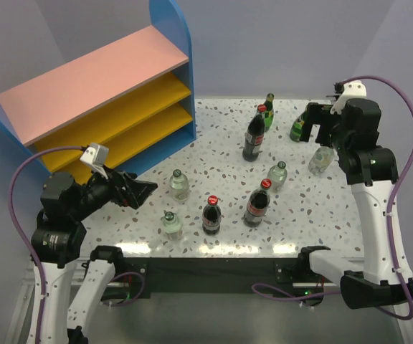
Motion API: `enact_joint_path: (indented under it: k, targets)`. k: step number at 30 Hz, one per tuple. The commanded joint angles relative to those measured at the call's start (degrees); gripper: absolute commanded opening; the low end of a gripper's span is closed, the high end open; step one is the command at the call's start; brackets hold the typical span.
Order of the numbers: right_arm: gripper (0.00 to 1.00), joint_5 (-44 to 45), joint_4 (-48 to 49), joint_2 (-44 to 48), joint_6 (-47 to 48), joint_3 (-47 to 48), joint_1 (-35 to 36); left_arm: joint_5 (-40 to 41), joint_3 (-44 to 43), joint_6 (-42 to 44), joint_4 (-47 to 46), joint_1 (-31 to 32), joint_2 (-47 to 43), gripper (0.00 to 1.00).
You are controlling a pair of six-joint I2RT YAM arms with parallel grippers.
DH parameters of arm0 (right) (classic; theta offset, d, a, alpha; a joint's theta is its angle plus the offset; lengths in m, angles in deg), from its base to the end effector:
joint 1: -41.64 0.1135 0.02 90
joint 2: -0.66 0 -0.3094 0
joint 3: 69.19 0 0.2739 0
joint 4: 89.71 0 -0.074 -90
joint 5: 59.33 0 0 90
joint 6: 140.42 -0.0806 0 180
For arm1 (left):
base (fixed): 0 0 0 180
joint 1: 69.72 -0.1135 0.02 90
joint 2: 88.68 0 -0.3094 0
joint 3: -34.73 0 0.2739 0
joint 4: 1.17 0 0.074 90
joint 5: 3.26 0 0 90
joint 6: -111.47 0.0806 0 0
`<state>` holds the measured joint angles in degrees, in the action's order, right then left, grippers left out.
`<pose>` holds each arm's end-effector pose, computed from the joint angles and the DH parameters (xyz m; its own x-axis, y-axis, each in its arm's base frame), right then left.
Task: Place and organize the beverage onto the shelf
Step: Pick up the drink from the center of the board.
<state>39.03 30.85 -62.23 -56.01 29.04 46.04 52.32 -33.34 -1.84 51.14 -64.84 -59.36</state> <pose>0.2430 0.0069 0.4846 -0.3997 0.0659 -0.9143 0.0958 0.9950 0.0298 0.0962 -0.0539 0.4035 -0.4590 -0.2884 -0.8403 0.4748 0.7198 -0.5064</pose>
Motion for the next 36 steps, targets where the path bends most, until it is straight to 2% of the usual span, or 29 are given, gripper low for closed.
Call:
enact_joint_path:
  k: [1, 5, 6, 8, 10, 19, 22, 25, 32, 36]
  targets:
    - [0.99, -3.1, -0.8, -0.2, -0.2, 2.9, 0.2, -4.3, 0.1, -0.8, -5.7, -0.3, 1.3, 1.0]
    - [0.99, -12.2, -1.4, 0.1, 5.4, 3.5, 0.2, -5.9, 0.2, -0.9, -8.2, -0.3, 3.2, 1.0]
    - [0.99, -19.4, -1.6, 0.5, 11.7, 3.5, 0.3, -6.3, -0.2, -0.8, -8.6, -0.2, 3.7, 1.0]
    - [0.99, -27.9, -2.3, 2.1, 20.7, 3.2, 0.4, -6.7, -1.1, -0.1, -9.1, -0.2, 5.0, 1.0]
    - [0.99, -37.2, -4.6, 2.6, 24.6, 4.1, 1.1, -6.8, -2.1, 0.3, -9.1, -0.1, 5.7, 1.0]
    - [0.99, -53.6, -15.6, -2.8, 34.6, 13.6, 3.9, -6.8, -2.3, -0.6, -13.0, 0.8, 7.1, 1.0]
    - [0.99, -60.8, -17.9, -5.2, 35.3, 15.7, 5.3, -5.8, -2.6, -0.8, -14.1, 2.1, 8.2, 1.0]
    - [0.99, -61.8, -19.7, -7.3, 35.4, 17.3, 8.3, -4.2, -2.6, -0.8, -14.7, 4.3, 8.8, 1.0]
    - [0.99, -60.6, -20.5, -8.8, 37.1, 17.4, 11.7, 3.0, -2.8, -0.2, -15.4, 14.4, 11.1, 1.0]
    - [0.99, -59.8, -20.5, -8.9, 37.7, 16.7, 12.6, 3.7, -0.9, -0.3, -17.0, 15.9, 11.1, 1.0]
